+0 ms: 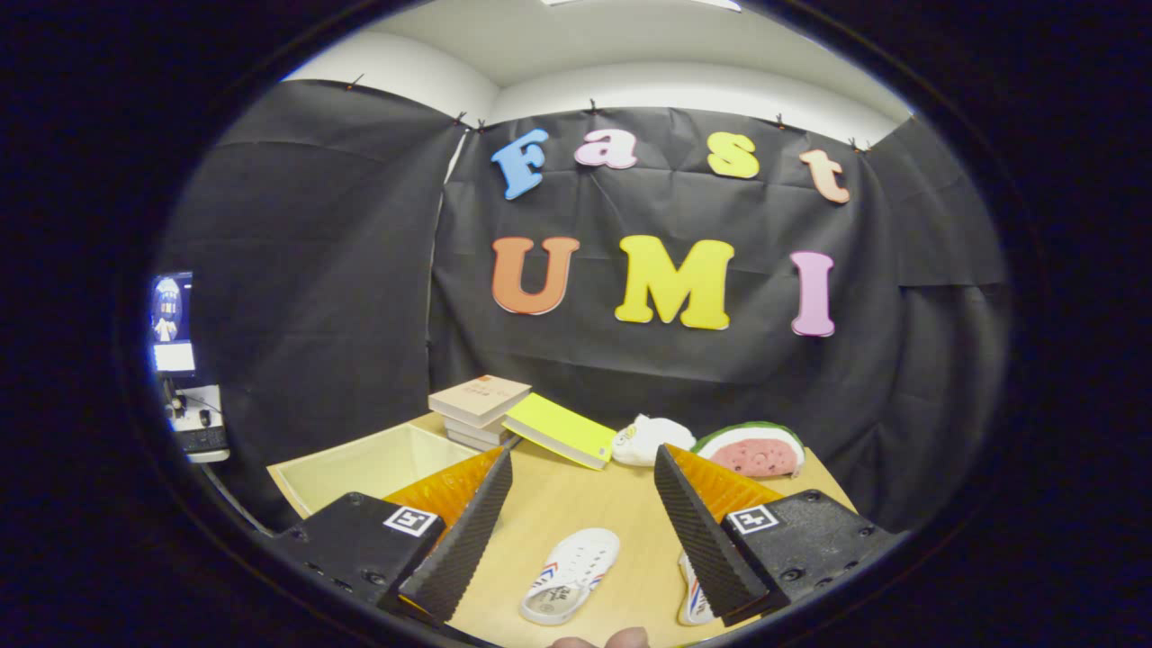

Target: Open the storage box then place both shoes into the box .Put the left shoe in first, then the right shoe, with the right side of both shoes facing outward in a uniform manner.

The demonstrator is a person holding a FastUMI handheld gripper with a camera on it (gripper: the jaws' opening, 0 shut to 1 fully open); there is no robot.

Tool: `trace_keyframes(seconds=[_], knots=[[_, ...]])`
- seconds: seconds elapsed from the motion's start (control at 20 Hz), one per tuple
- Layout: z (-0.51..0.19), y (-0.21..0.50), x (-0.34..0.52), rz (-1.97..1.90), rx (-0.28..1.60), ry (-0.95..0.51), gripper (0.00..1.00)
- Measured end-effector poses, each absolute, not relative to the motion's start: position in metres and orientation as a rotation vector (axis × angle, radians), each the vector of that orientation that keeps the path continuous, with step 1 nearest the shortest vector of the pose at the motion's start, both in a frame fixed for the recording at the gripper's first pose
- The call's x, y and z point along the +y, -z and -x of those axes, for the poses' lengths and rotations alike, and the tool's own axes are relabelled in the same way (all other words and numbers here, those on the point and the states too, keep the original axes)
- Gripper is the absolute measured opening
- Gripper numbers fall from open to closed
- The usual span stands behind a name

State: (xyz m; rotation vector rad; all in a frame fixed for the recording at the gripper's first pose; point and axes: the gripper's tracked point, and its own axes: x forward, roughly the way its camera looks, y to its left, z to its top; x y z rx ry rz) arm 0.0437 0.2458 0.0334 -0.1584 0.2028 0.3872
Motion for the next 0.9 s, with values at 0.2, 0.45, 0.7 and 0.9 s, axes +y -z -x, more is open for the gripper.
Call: trace_keyframes(seconds=[0.2, 0.45, 0.7, 0.9], knots=[[-0.066, 0.012, 0.183, 0.133, 0.301, -0.306, 1.0], [-0.076, 0.097, 0.181, 0.085, 0.548, -0.353, 1.0], [-0.078, 0.152, 0.216, 0.048, 0.741, -0.412, 1.0], [-0.077, 0.184, 0.227, -0.013, 0.882, -0.401, 1.0]])
